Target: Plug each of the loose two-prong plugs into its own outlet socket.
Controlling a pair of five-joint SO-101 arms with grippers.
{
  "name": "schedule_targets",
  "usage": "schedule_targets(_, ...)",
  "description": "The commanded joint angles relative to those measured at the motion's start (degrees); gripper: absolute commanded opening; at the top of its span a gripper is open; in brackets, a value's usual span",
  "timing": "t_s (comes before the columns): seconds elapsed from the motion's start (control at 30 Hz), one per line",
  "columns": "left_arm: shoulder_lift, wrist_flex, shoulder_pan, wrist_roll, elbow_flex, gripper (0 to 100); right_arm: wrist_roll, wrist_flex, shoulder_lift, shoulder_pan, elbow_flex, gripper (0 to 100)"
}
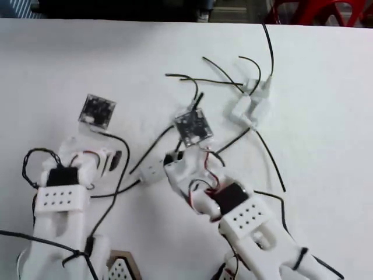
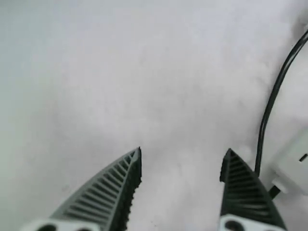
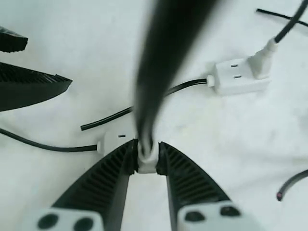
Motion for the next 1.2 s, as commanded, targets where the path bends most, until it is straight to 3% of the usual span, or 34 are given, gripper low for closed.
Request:
schedule_targets(0.0,-3.65,-1.76,-1.54,2.55,3.34,27,0.88,0.22,7.96,-1.45,-7.21,1.7)
schedule_targets(0.13,-5.49,-6.42,-1.54,2.46,7.74,27,1.14,0.31,17.27,-1.45,-13.27,1.7)
schedule_targets(0.33,-6.73,-6.51,-2.86,2.46,8.26,27,4.48,-3.12,24.40,-1.27,-13.63,1.7)
schedule_targets(0.6,-6.73,-6.51,-2.86,2.46,8.26,27,4.48,-10.42,25.27,-1.10,-9.05,1.7)
schedule_targets(1.07,-6.73,-6.51,-3.12,2.46,8.35,27,4.66,-10.77,25.45,-1.45,-4.22,1.7)
schedule_targets(1.17,-6.73,-6.51,-3.12,2.46,8.35,27,7.74,-10.86,26.24,-1.54,-3.52,1.7)
